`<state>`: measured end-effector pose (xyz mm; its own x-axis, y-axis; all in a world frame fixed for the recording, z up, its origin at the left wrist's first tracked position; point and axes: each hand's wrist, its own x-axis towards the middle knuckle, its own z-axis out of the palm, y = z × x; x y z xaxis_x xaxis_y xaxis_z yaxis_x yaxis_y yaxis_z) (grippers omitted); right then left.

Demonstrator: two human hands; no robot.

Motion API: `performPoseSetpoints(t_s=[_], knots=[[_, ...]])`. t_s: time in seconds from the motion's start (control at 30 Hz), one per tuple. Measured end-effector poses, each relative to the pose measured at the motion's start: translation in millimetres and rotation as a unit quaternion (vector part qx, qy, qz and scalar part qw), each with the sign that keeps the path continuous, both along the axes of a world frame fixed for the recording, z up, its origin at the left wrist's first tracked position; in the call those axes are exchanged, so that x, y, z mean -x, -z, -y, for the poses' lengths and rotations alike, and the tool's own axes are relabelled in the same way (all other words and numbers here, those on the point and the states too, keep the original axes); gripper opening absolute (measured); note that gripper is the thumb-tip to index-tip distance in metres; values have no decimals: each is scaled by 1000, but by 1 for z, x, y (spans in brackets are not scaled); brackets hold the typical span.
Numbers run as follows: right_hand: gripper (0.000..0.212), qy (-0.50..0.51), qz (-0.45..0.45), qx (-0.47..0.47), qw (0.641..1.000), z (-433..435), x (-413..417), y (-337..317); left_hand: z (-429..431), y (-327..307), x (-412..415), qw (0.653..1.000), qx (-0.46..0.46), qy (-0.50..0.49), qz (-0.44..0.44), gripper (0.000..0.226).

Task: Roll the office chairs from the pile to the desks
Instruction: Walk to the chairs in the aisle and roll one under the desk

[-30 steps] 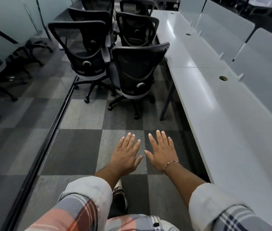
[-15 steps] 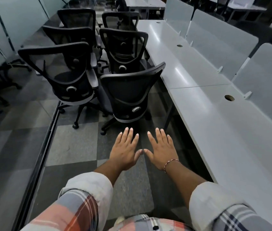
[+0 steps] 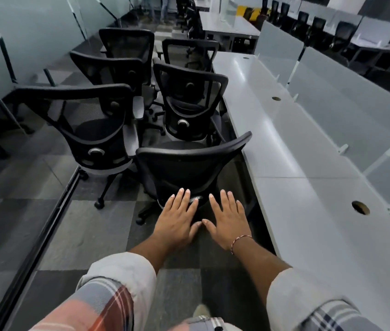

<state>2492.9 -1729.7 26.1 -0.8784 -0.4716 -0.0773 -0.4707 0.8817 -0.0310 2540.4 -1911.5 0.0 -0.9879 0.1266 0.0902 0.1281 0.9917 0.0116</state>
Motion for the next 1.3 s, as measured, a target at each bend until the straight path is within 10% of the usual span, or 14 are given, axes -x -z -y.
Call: performPoseSetpoints(t_s=[0.5, 0.83, 1.3], knots=[[86, -13, -46, -6, 999, 53, 171, -39, 60, -49, 165, 995, 38, -75, 45, 89], [107, -21, 69, -145, 987, 78, 272, -55, 92, -62, 232, 978, -25, -35, 202, 42], [52, 17, -26, -153, 988, 89, 234, -30, 107, -60, 240, 949, -52, 31, 310, 43]])
